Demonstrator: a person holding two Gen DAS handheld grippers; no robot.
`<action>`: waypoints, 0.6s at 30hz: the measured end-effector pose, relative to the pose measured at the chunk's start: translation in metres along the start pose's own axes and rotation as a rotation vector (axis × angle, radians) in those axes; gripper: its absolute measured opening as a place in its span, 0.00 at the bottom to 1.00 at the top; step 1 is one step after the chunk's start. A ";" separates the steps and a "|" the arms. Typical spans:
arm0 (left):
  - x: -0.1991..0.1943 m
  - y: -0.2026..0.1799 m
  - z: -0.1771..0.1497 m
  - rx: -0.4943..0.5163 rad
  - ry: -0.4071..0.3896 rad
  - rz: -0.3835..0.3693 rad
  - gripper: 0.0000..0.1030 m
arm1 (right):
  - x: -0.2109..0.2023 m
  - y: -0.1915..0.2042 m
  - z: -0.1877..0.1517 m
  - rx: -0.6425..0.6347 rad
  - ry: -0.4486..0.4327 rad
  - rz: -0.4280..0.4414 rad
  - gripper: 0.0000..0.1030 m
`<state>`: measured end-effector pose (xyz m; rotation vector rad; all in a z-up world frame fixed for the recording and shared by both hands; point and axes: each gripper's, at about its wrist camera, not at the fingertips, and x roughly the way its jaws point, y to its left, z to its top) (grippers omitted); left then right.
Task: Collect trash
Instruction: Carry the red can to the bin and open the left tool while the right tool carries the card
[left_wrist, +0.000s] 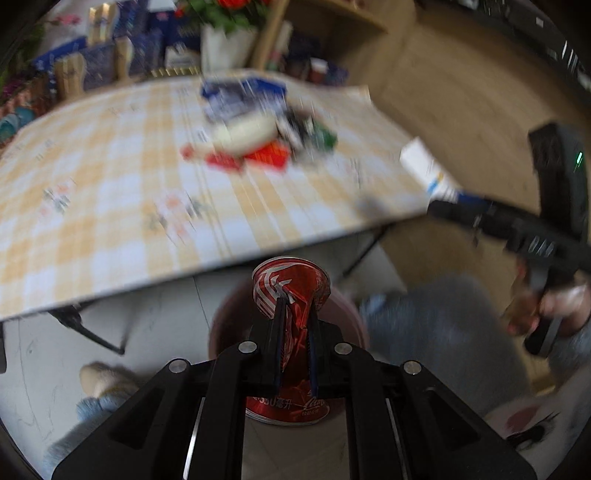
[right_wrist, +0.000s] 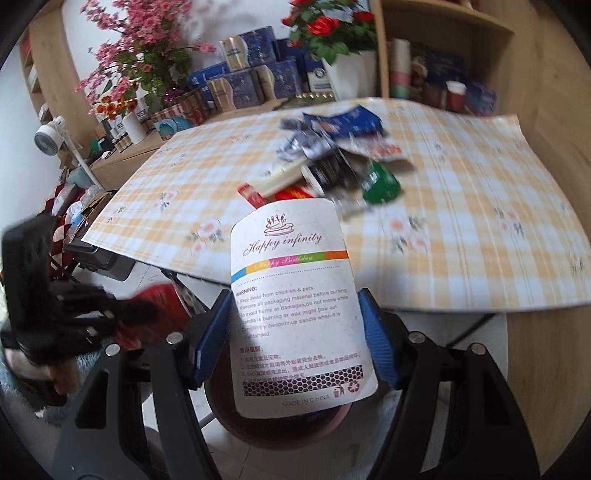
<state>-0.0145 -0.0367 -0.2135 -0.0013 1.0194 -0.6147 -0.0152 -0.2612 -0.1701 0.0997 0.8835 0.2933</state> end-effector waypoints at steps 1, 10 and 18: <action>0.010 -0.004 -0.004 0.018 0.025 0.006 0.10 | 0.001 -0.003 -0.004 0.010 0.006 0.001 0.66; 0.100 -0.019 -0.023 0.188 0.236 0.052 0.10 | 0.009 -0.040 -0.022 0.091 0.043 0.002 0.66; 0.189 -0.003 -0.038 0.169 0.426 0.088 0.10 | 0.016 -0.073 -0.028 0.154 0.062 -0.025 0.66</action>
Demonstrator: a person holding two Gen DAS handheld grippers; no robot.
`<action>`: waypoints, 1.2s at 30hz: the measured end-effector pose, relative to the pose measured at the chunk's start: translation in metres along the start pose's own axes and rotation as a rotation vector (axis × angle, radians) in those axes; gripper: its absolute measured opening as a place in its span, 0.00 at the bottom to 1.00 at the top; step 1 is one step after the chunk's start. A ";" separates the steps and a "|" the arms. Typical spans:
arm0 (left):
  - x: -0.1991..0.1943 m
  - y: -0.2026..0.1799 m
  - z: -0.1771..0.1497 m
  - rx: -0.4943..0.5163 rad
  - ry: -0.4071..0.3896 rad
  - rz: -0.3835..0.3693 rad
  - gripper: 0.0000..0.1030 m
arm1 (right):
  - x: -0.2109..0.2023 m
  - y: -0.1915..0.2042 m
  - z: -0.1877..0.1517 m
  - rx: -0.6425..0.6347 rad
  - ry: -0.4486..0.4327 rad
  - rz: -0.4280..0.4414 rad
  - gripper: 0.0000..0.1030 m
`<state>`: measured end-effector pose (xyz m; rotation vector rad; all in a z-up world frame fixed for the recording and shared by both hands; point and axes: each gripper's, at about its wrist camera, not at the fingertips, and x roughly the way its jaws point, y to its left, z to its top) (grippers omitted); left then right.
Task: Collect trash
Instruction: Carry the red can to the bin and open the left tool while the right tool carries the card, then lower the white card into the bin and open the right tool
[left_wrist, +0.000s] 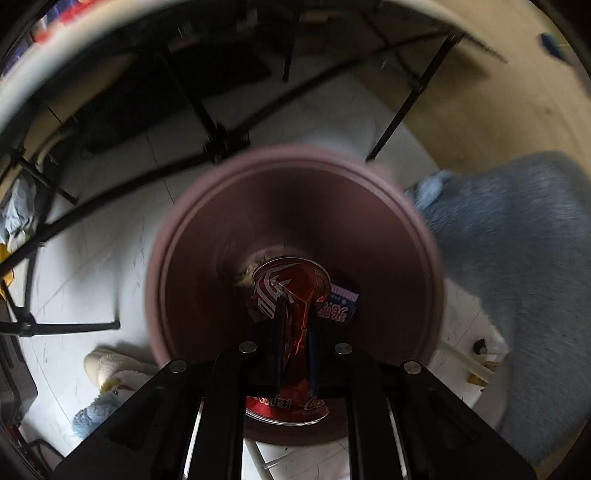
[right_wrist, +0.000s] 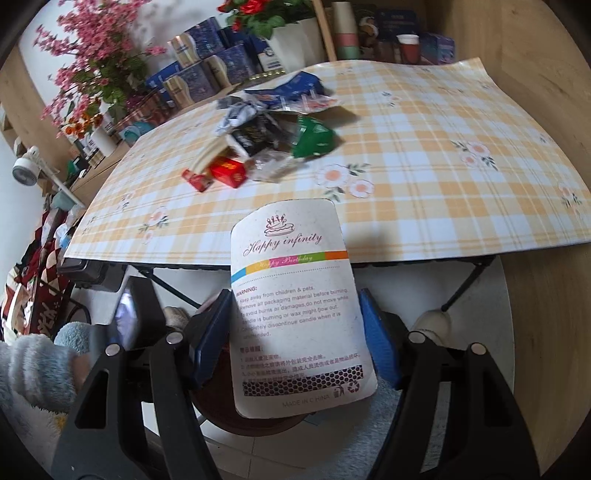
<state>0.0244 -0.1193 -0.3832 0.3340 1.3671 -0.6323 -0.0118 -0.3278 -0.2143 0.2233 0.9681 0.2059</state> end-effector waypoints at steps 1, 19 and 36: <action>0.006 0.001 0.001 0.004 0.014 0.008 0.10 | 0.001 -0.003 0.000 0.006 0.004 -0.005 0.66; -0.058 0.005 -0.017 0.059 -0.191 0.093 0.82 | 0.009 0.007 -0.013 -0.050 0.064 -0.021 0.67; -0.198 0.053 -0.102 -0.417 -0.643 0.157 0.94 | 0.079 0.103 -0.041 -0.267 0.260 0.021 0.68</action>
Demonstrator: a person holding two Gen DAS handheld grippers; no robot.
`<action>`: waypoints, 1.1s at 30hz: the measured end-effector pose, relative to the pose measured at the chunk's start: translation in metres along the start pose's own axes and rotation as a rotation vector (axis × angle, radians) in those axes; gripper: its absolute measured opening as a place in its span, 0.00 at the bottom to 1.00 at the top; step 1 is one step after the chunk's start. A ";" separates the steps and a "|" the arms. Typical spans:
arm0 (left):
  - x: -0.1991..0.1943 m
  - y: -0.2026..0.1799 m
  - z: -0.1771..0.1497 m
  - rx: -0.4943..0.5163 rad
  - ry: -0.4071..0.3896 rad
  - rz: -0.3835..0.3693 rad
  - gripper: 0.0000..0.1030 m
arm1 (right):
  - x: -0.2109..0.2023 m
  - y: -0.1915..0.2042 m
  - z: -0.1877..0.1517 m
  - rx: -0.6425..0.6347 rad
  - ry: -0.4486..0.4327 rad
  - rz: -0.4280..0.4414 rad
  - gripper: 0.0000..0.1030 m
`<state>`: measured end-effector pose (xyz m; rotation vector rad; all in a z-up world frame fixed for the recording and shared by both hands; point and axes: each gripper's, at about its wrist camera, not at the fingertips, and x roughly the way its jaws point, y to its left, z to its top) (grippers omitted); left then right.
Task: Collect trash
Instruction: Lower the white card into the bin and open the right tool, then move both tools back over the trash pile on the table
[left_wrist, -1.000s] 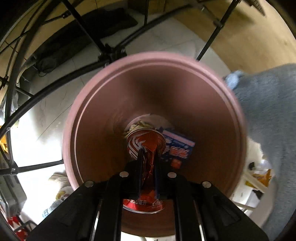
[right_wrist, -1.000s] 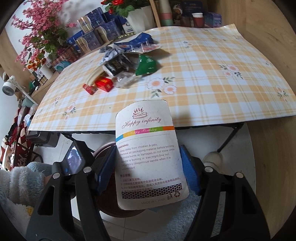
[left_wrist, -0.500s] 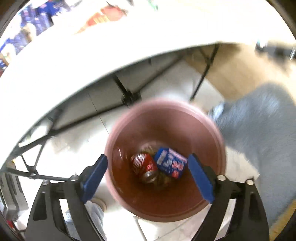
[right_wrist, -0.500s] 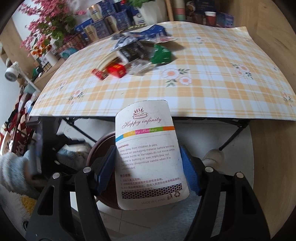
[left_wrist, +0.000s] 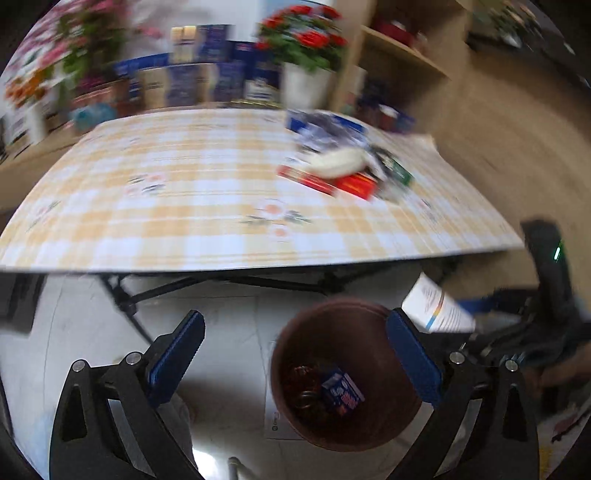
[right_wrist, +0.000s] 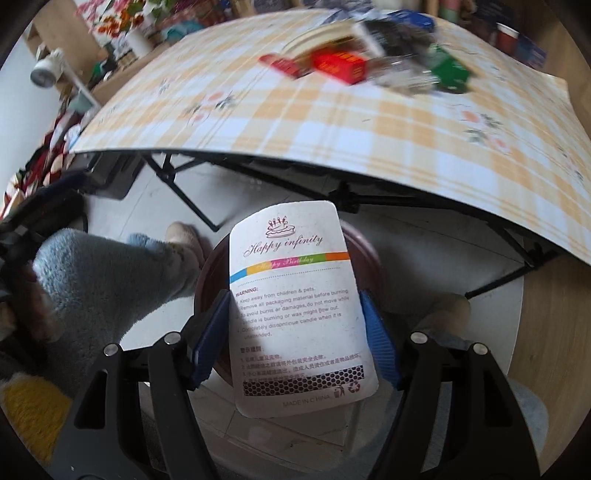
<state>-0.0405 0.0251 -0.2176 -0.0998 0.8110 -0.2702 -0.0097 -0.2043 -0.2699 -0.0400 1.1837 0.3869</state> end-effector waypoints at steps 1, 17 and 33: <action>-0.006 0.007 0.000 -0.042 -0.016 0.015 0.94 | 0.005 0.003 0.002 -0.006 0.008 0.000 0.68; -0.008 0.023 -0.010 -0.130 -0.013 0.041 0.94 | 0.072 0.023 0.018 -0.048 0.117 -0.076 0.70; -0.007 0.025 -0.009 -0.136 -0.017 0.058 0.94 | 0.014 0.010 0.019 -0.023 -0.061 -0.100 0.92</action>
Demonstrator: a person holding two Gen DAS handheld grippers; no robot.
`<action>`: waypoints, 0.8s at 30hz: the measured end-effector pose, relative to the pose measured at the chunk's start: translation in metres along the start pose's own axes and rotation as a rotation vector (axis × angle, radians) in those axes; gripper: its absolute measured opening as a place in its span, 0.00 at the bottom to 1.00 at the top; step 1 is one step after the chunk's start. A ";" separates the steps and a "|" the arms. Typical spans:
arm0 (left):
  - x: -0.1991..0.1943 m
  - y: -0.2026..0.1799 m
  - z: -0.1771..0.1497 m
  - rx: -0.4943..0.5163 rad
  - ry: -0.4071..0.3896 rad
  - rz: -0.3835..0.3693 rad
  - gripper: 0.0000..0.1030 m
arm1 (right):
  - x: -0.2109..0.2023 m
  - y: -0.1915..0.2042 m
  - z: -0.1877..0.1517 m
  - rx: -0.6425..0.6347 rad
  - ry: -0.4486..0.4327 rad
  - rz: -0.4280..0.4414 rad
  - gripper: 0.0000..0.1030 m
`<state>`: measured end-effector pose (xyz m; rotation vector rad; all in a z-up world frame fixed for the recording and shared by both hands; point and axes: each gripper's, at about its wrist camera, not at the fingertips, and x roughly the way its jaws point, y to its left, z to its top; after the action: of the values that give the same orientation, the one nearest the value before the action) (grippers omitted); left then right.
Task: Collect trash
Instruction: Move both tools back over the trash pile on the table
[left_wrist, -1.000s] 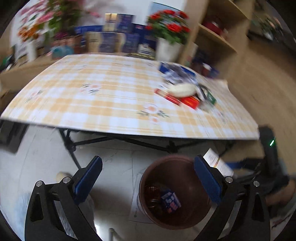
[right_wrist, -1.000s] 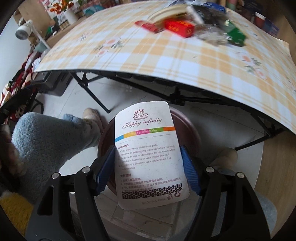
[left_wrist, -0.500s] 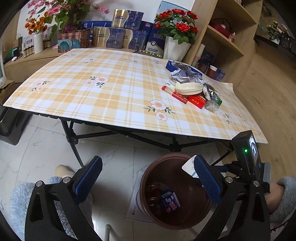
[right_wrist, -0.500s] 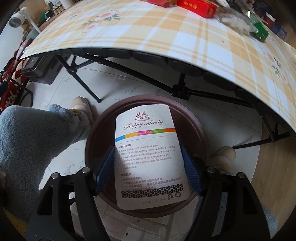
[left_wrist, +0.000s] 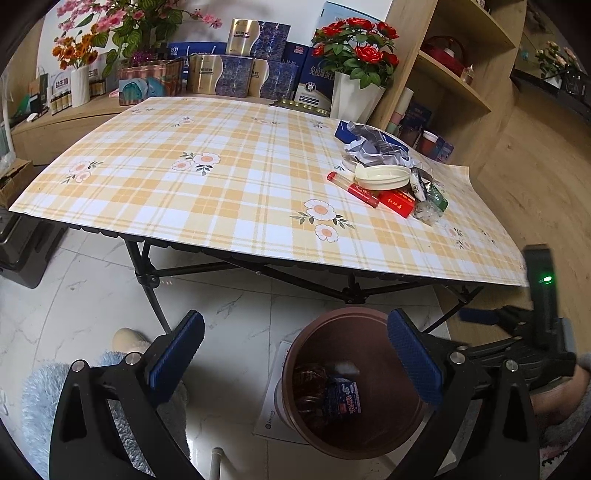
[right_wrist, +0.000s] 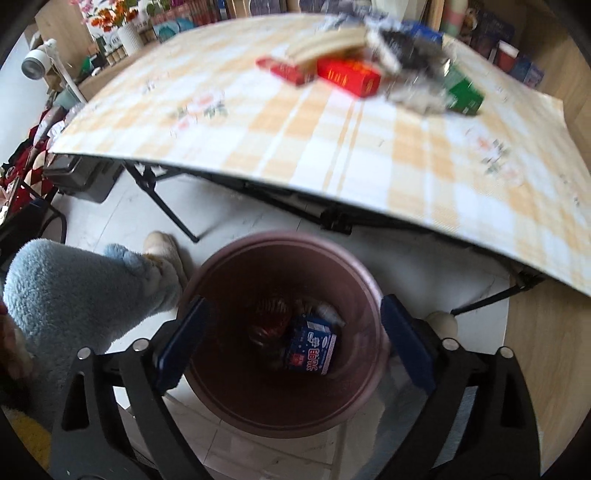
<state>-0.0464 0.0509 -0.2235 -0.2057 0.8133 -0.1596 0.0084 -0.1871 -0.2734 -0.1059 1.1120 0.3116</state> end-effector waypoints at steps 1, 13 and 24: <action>0.000 0.000 0.001 0.003 -0.006 0.003 0.94 | -0.004 -0.002 0.000 -0.003 -0.012 -0.004 0.93; 0.008 -0.018 0.032 0.120 -0.055 0.041 0.94 | -0.058 -0.042 0.022 0.059 -0.160 -0.048 0.94; 0.014 -0.031 0.051 0.183 -0.067 0.013 0.94 | -0.071 -0.066 0.031 0.135 -0.197 -0.051 0.94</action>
<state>-0.0013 0.0240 -0.1921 -0.0329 0.7285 -0.2128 0.0260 -0.2558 -0.2012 0.0162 0.9303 0.1960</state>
